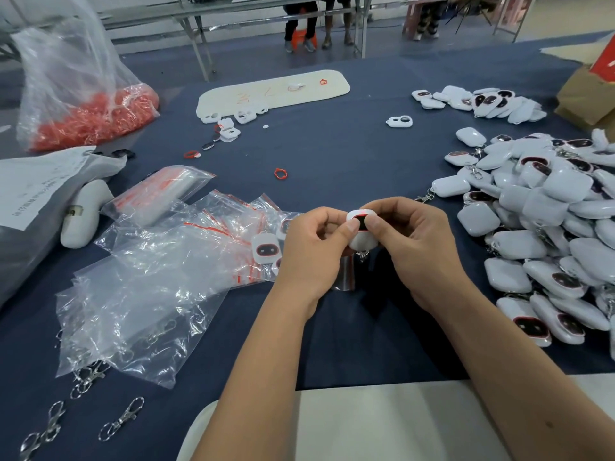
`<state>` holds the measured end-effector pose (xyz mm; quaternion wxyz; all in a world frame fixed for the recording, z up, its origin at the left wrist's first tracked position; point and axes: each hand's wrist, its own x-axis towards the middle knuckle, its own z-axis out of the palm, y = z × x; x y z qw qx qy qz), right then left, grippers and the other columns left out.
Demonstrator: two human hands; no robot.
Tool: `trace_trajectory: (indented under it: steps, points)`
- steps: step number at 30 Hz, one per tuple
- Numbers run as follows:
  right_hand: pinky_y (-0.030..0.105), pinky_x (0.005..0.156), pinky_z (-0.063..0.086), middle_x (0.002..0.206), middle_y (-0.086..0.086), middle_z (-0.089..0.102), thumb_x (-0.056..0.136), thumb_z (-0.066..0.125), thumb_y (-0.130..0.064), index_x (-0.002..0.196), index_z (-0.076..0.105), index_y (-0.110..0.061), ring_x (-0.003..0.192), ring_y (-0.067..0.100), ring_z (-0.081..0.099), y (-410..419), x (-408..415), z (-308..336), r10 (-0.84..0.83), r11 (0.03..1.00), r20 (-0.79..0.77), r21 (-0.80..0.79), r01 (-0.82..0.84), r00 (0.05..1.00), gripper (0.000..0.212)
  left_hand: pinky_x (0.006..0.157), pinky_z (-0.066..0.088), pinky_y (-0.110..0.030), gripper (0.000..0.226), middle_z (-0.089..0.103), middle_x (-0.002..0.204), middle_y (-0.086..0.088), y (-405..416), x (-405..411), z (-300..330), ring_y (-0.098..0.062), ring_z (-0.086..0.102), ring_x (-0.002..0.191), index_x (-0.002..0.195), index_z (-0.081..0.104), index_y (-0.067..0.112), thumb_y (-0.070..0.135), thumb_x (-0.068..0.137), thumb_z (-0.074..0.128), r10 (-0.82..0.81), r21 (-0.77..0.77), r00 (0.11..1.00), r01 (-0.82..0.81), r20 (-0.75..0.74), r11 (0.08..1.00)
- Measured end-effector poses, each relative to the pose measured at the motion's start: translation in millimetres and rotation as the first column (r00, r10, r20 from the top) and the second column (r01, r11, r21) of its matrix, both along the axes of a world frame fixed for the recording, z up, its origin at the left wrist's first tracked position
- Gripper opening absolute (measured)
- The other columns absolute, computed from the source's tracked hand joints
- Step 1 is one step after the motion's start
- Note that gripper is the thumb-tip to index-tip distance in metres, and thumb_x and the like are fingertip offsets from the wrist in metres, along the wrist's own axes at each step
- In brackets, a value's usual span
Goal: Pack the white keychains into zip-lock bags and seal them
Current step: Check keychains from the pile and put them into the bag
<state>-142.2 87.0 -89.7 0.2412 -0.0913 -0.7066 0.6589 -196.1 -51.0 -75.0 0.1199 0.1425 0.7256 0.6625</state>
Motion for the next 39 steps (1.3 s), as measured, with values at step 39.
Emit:
trace_trajectory:
  steps: [39]
  points:
    - [0.037, 0.068, 0.062, 0.085, 0.009, 0.076, 0.095, 0.073, -0.018, 0.096, 0.074, -0.008, 0.074, 0.019, 0.072, 75.5, -3.7, 79.8, -0.457, 0.887, 0.063, -0.038, 0.459, 0.887, 0.011, 0.065, 0.055, -0.022, 0.006, 0.075, 0.08, -0.003, 147.2, 16.1, 57.3, -0.007, 0.07, 0.068, 0.094, 0.073, 0.009, 0.012, 0.09, 0.077, 0.346, 0.294, 0.937, -0.317, -0.052, 0.902]
